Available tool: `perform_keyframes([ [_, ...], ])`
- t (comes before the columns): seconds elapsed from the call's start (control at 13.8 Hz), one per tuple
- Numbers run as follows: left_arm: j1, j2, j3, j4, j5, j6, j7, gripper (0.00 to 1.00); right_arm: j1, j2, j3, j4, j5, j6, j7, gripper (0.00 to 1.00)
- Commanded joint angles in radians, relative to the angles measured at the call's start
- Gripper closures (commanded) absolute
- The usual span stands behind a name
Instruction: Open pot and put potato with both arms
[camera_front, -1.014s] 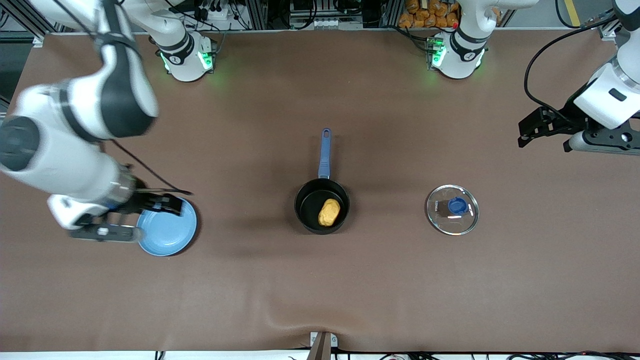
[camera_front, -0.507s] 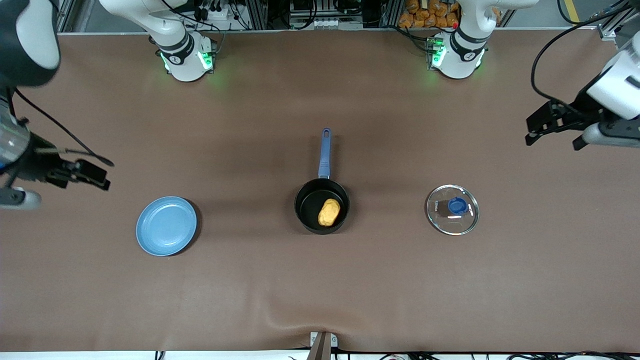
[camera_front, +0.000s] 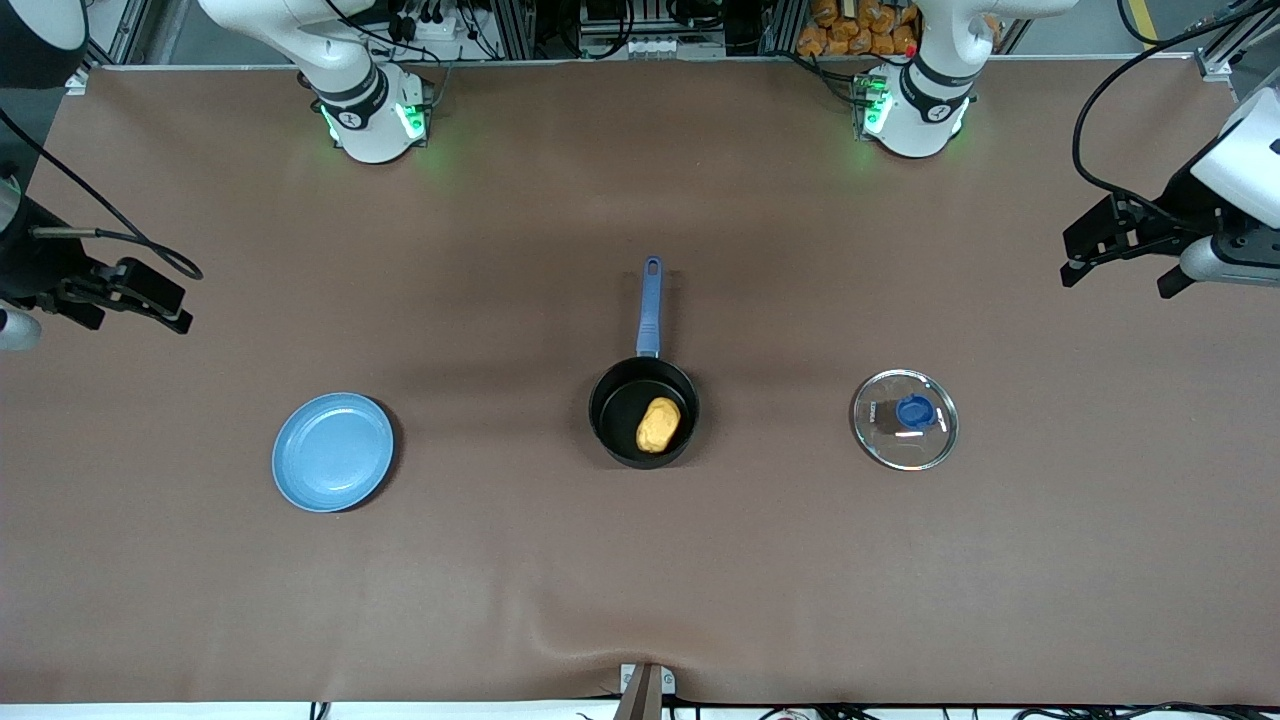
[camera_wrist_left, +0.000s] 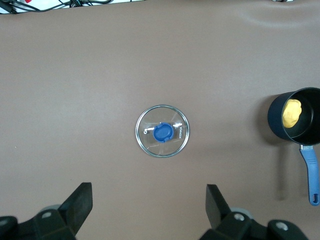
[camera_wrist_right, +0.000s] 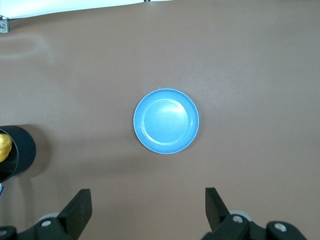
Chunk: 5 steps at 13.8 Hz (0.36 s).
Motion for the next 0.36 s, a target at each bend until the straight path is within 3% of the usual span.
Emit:
perform_keyframes([
  [0.0, 0.006, 0.005, 0.002, 0.026, -0.027, -0.014, 0.022, 0.00, 0.003, -0.079, 0.012, -0.081, -0.036, 0.018, 0.004, 0.00],
  [0.29, 0.005, 0.004, 0.022, 0.026, -0.027, -0.014, 0.022, 0.00, 0.005, -0.093, 0.012, -0.095, -0.040, 0.015, 0.005, 0.00],
])
